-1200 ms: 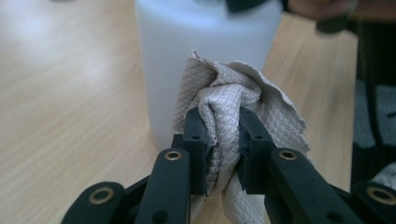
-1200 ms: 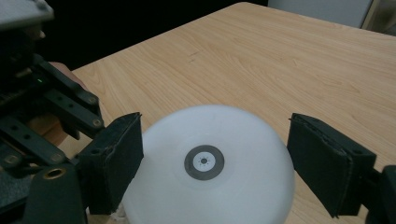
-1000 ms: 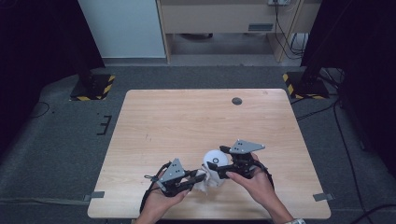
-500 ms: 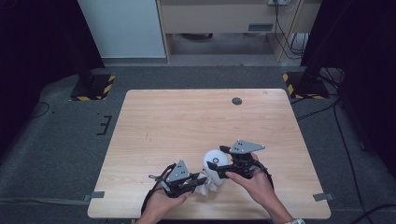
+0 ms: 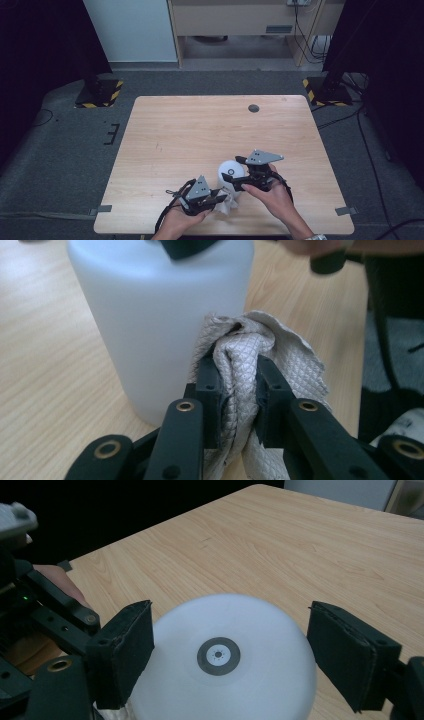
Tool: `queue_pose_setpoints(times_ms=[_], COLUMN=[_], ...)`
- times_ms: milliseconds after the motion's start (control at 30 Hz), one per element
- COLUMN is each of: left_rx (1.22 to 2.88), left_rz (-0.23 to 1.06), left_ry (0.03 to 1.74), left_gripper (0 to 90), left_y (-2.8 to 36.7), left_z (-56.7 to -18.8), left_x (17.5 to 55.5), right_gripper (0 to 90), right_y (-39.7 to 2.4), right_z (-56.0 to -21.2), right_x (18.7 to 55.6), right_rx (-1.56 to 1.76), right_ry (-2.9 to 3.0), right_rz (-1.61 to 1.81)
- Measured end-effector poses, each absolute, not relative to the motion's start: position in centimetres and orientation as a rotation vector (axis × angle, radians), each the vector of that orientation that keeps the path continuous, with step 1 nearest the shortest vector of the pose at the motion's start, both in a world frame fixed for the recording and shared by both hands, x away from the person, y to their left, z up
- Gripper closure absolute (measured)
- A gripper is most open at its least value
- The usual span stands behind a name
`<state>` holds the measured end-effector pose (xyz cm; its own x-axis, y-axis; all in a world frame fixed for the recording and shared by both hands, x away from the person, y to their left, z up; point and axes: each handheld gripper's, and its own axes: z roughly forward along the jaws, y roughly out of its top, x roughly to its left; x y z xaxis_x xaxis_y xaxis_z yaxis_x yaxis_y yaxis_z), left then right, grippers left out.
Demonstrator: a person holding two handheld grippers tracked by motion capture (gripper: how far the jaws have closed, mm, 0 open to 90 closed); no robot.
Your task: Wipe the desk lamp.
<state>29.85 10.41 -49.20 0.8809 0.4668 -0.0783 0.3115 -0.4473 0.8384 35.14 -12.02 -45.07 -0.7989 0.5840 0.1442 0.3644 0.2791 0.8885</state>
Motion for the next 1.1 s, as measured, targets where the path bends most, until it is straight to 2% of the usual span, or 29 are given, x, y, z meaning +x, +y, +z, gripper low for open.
queue_pose_setpoints(times_ms=[200, 433, 533, 667, 1000, 1100], left_rx=[2.103, 1.897, 1.875, 1.898, 2.105, 2.108], left_rz=[0.199, 0.232, 0.237, 0.225, 0.197, 0.21], left_ry=[0.593, 0.537, 0.553, 0.571, 0.603, 0.583], left_gripper=[75.3, 75.3, 75.1, 75.2, 74.9, 74.9], left_y=[10.6, 11.3, 11.6, 11.7, 10.7, 10.4], left_z=[-49.6, -46.7, -46.6, -47.1, -50.1, -50.2], left_x=[30.1, 29.5, 29.6, 29.9, 30.4, 30.2], right_gripper=[20.1, 20.3, 20.3, 20.3, 20.3, 20.3], right_y=[-11.9, -12.1, -12.0, -12.1, -12.1, -12.1], right_z=[-45.0, -45.0, -45.0, -45.0, -45.1, -45.0], right_x=[35.1, 35.2, 35.2, 35.2, 35.2, 35.2], right_rx=[0.87, 0.879, 0.88, 0.882, 0.884, 0.882], right_ry=[2.337, 2.334, 2.334, 2.333, 2.333, 2.335], right_rz=[1.534, 1.531, 1.531, 1.529, 1.532, 1.531])
